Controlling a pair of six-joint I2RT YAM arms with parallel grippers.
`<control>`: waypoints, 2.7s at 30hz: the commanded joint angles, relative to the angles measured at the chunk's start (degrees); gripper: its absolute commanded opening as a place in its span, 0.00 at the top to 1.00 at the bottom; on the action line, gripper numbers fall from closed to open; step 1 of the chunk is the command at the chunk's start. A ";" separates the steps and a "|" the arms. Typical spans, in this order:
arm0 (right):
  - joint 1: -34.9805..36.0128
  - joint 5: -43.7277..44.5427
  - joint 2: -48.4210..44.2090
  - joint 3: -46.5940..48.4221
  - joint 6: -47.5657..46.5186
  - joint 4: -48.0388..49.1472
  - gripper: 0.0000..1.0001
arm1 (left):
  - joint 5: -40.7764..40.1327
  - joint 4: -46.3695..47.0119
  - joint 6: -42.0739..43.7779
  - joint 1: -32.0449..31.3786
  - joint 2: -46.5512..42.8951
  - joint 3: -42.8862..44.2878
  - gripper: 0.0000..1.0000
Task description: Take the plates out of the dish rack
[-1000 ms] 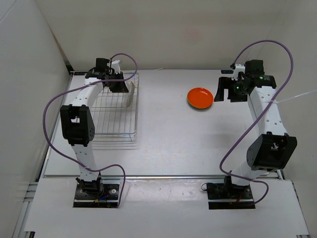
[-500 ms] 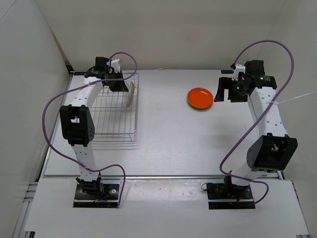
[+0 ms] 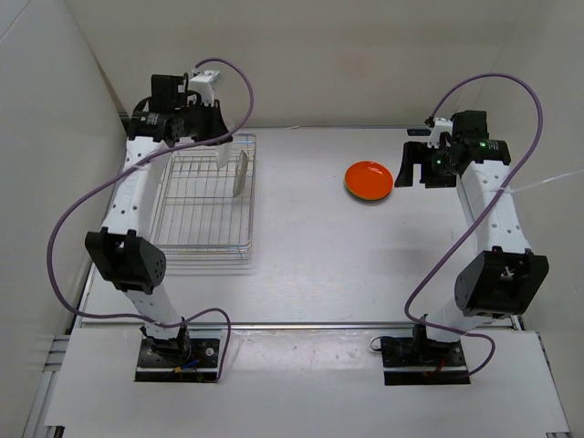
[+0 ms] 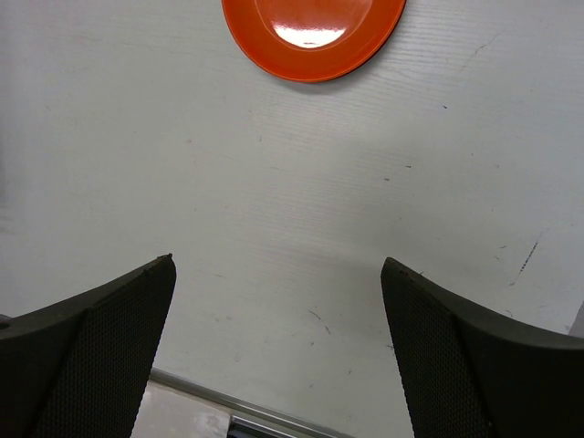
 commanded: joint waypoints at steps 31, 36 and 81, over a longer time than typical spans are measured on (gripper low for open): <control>16.25 -13.66 -7.08 1.57 -4.56 -1.33 0.09 | -75.03 36.48 70.52 -69.83 -13.14 -40.70 0.89; 16.25 -14.36 -6.55 1.04 -4.04 -0.72 0.26 | -75.03 36.39 70.52 -71.49 -11.03 -38.60 0.89; 27.32 -1.52 35.19 32.42 -15.36 1.82 0.99 | -34.35 -1.05 32.46 -15.44 -19.90 -4.67 0.00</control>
